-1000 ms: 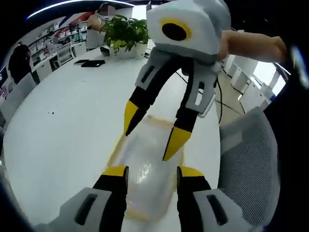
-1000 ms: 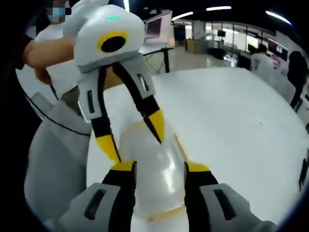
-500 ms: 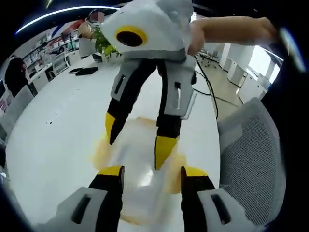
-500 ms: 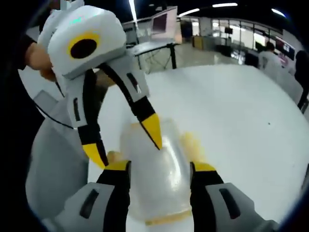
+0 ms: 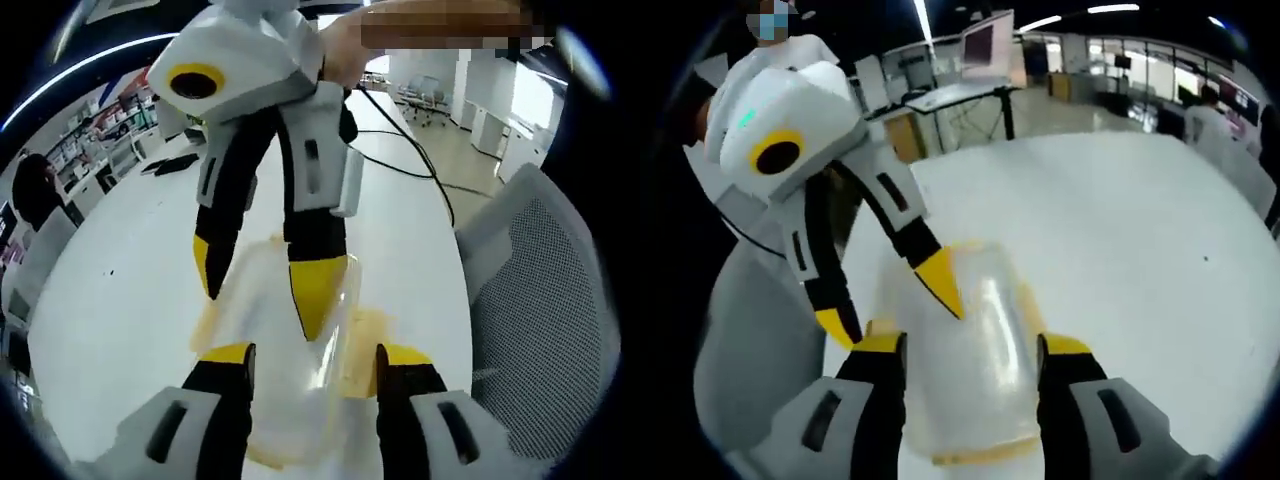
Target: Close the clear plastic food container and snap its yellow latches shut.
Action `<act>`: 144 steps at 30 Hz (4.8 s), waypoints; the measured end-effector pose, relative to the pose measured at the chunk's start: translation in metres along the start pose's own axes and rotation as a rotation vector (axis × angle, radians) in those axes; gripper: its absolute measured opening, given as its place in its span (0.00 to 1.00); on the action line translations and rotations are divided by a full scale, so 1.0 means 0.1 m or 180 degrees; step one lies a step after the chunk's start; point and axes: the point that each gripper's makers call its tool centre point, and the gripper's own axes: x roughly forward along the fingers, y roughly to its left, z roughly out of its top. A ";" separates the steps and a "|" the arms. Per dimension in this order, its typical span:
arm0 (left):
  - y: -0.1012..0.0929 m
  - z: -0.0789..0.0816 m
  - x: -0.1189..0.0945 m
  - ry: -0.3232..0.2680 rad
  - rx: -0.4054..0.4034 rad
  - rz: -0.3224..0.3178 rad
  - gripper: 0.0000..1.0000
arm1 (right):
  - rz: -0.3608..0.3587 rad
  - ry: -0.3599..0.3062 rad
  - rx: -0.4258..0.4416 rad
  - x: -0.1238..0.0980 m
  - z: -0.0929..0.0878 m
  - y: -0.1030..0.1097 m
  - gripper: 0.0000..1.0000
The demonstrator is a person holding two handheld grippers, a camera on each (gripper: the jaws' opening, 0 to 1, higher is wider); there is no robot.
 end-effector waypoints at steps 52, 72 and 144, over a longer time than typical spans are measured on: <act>0.00 0.02 0.09 0.0078 0.0664 0.0042 0.34 | 0.0369 0.0521 -0.0064 0.19 0.02 -0.23 0.33; -0.01 0.04 0.16 0.0165 0.0882 0.0106 0.32 | 0.0377 0.0660 0.0229 0.24 0.00 -0.23 0.31; 0.29 -0.19 -0.34 -0.0212 -0.0635 0.0584 0.57 | -0.0519 0.0273 0.0200 -0.39 -0.33 0.00 0.50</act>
